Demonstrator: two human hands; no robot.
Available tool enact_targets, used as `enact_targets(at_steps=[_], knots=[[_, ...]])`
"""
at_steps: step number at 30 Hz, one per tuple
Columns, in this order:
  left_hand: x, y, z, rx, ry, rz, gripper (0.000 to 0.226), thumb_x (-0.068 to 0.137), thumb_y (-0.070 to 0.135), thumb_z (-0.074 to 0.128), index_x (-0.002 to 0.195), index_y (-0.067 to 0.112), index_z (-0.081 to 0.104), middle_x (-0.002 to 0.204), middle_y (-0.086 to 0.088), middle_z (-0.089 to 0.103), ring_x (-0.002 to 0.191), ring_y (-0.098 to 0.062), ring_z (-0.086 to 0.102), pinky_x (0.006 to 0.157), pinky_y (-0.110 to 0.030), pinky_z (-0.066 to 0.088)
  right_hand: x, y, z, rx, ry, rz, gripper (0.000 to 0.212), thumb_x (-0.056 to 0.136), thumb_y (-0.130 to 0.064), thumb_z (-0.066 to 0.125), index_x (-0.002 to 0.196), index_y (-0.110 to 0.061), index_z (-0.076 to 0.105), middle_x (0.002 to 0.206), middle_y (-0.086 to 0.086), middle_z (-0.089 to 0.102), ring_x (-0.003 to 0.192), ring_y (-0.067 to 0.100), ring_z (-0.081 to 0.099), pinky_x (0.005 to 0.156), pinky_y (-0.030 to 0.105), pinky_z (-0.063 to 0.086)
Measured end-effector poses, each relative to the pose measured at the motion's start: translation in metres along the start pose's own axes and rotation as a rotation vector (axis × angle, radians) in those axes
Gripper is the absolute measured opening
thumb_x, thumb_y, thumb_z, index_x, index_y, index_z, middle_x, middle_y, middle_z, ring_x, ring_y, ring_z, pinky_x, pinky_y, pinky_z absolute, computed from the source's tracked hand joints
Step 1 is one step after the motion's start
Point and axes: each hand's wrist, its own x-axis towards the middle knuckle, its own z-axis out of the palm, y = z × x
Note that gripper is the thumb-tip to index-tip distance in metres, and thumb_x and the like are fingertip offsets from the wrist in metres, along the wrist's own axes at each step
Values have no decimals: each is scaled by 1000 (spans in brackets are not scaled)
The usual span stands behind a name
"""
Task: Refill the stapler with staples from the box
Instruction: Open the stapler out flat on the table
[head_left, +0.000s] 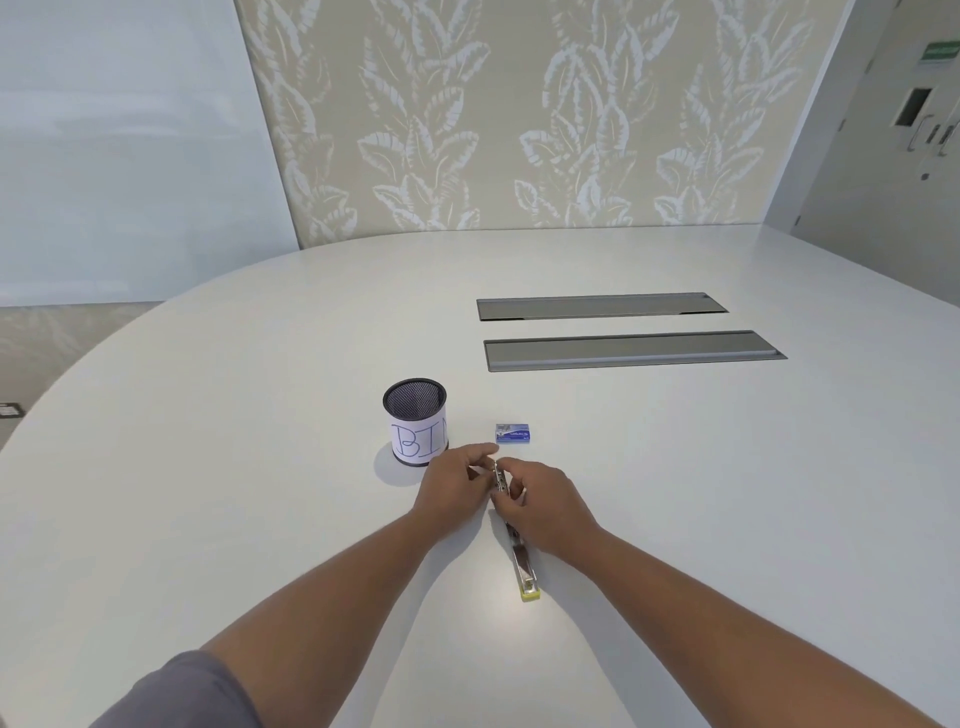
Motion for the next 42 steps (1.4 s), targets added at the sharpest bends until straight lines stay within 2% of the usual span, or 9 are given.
enact_targets(at_steps=[5,11,16,22,25,27,31,36,42], knots=[[-2,-2,1,17,-2,39,29,89,10,62,106,28,78,95,14,77,82,-3,68,79,-11,45,-2,-8,8,-84,59,-12,35,90,-29,51,124,-32,58,87,-5,65,84,20,61,73,37,51],[-3,-1,0,65,18,36,30,91,9,60,111,23,78,103,11,73,92,-3,63,78,-2,39,1,-9,11,-164,66,-33,21,94,-26,48,111,-18,58,91,2,67,82,24,60,65,34,41],[-3,-4,2,78,10,45,30,92,9,60,114,21,77,116,4,74,109,-11,65,98,-25,48,4,-8,12,-212,67,-47,16,95,-24,47,101,-14,58,88,5,67,73,21,47,63,32,32],[-3,-5,0,63,-9,60,30,90,8,60,109,23,79,110,6,75,106,-12,66,96,-28,50,7,-8,13,-217,48,-41,16,95,-24,47,100,-13,58,92,8,67,83,28,58,65,32,30],[-3,-6,-1,79,-15,75,30,89,8,61,108,24,79,109,6,75,106,-12,65,96,-30,50,9,-9,12,-203,23,-38,12,93,-24,47,97,-16,55,90,7,67,76,26,53,64,32,31],[-2,-6,0,95,-9,80,28,90,9,61,107,23,79,108,5,75,105,-12,65,96,-29,49,8,-8,11,-193,16,-42,6,93,-24,48,88,-21,49,84,6,64,73,22,48,63,32,30],[1,-1,-1,161,-23,123,25,89,8,60,102,18,80,104,3,75,101,-13,63,92,-29,49,3,-5,10,-147,57,-26,21,93,-26,53,78,-24,38,65,-7,45,66,20,44,60,32,29],[6,-8,-3,327,-19,251,29,83,16,51,92,24,77,90,7,75,84,-16,66,81,-38,52,5,0,14,-112,85,-3,16,90,-28,56,80,-19,47,64,-8,45,66,19,47,60,31,31],[6,-21,4,442,2,260,33,86,30,39,99,35,69,101,20,71,91,-16,58,85,-34,48,5,3,17,-78,118,-6,15,88,-28,58,82,-15,53,66,-5,51,68,22,52,65,38,45]])
